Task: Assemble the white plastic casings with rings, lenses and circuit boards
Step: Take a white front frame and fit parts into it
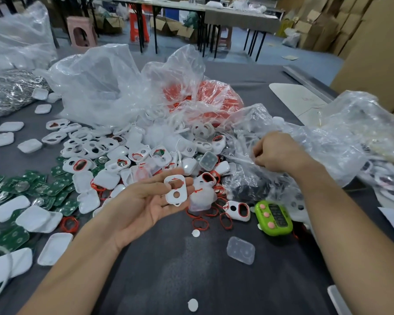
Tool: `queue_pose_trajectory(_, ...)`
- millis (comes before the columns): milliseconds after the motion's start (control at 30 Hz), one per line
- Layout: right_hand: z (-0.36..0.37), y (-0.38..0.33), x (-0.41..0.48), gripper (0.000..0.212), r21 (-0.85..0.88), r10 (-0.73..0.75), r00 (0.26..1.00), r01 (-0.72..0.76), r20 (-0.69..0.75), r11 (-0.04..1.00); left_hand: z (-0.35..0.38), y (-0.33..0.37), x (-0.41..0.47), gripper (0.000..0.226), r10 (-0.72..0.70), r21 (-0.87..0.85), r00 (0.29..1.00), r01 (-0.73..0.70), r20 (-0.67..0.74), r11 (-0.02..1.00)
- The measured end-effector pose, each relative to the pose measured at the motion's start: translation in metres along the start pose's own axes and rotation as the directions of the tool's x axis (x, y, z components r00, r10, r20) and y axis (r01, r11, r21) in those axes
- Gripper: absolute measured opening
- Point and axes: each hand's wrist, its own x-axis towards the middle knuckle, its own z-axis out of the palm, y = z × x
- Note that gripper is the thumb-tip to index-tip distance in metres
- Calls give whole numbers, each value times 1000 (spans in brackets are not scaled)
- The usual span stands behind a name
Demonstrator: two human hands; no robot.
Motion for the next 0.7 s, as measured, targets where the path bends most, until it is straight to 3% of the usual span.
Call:
queue_pose_trajectory(100, -5, 3, -3, 29, 85, 44, 985, -30, -166, 996, 0, 0, 0, 41, 5, 5, 1000, -5, 8, 1000)
queue_pose_trajectory(167, -9, 2, -10, 17, 210, 94, 895, 0, -437, 978, -1, 0, 0, 40, 3, 7, 1000, -3, 9, 1000)
queue_pose_trajectory(233, -9, -5, -23, 12, 486, 208, 797, 119, -566, 866, -1, 0, 1, 41, 5, 15, 1000, -5, 5, 1000)
queue_pose_trajectory(267, -8, -13, -31, 13, 695, 291, 815, 179, -502, 697, -1, 0, 1, 40, 7, 20, 1000, -7, 4, 1000)
queue_pose_trajectory(300, -3, -23, -39, 16, 873, 319, 875, 203, -365, 443, -1, -1, 2, 39, 9, 22, 1000, -10, 3, 1000)
queue_pose_trajectory(333, 6, -35, -47, 18, 967, 279, 936, 167, -217, 192, 0, -1, 2, 39, 16, 25, 1000, -16, -1, 1000)
queue_pose_trajectory(367, 18, -49, -54, 20, 995, 207, 973, 98, -98, 9, 1, -2, 2, 41, 29, 28, 1000, -29, -5, 999)
queue_pose_trajectory(400, 31, -62, -60, 20, 995, 147, 989, 20, -6, -97, 2, -3, 2, 43, 46, 30, 999, -45, -7, 999)
queue_pose_trajectory(533, 73, -98, -73, 15, 945, 31, 983, -167, 183, -282, 5, -8, 3, 47, 104, 5, 995, -104, 14, 995)
queue_pose_trajectory(700, 87, -98, -69, 18, 969, 25, 988, -147, 155, -200, 8, -9, 2, 49, 133, 82, 991, -133, 3, 988)
